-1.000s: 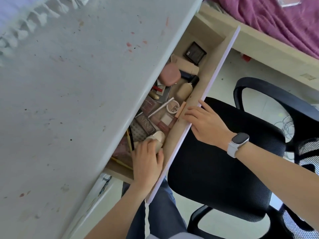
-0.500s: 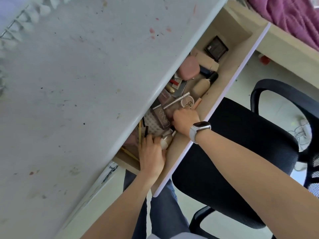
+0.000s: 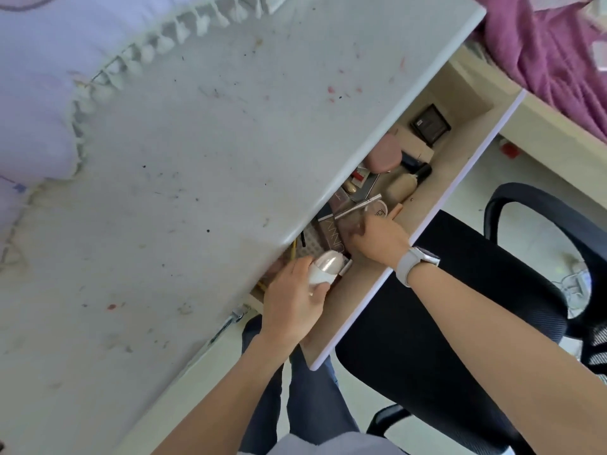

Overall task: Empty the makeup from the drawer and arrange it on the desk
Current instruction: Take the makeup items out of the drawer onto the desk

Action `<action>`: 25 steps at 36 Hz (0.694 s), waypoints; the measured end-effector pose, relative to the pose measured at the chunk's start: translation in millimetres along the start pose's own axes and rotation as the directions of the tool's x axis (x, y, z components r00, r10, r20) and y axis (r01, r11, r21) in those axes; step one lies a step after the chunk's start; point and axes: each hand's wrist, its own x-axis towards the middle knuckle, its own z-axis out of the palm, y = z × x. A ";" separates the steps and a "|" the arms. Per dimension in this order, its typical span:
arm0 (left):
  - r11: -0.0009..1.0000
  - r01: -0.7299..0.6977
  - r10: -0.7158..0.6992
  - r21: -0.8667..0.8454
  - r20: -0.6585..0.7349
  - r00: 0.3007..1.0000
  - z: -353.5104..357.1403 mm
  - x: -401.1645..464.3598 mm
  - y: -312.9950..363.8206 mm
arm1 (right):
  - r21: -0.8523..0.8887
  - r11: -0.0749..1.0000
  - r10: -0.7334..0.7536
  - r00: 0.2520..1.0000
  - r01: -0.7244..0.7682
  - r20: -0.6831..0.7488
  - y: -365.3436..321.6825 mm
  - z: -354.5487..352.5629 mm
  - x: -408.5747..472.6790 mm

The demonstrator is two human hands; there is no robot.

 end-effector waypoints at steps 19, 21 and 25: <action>0.623 0.238 -0.565 -0.745 -0.218 0.796 -140.4 24.2 -81.3 | 0.685 0.698 -0.099 0.976 0.207 -0.194 -161.6 -15.3 -66.0; 0.609 0.237 -0.596 -0.757 -0.239 0.766 -153.6 32.1 -95.6 | 0.649 0.722 -0.132 0.968 0.241 -0.212 -191.9 -7.0 -52.5; 0.631 0.225 -0.619 -0.742 -0.307 0.723 -177.5 52.6 -114.2 | 0.537 0.776 -0.217 0.940 0.331 -0.264 -242.5 1.9 -24.0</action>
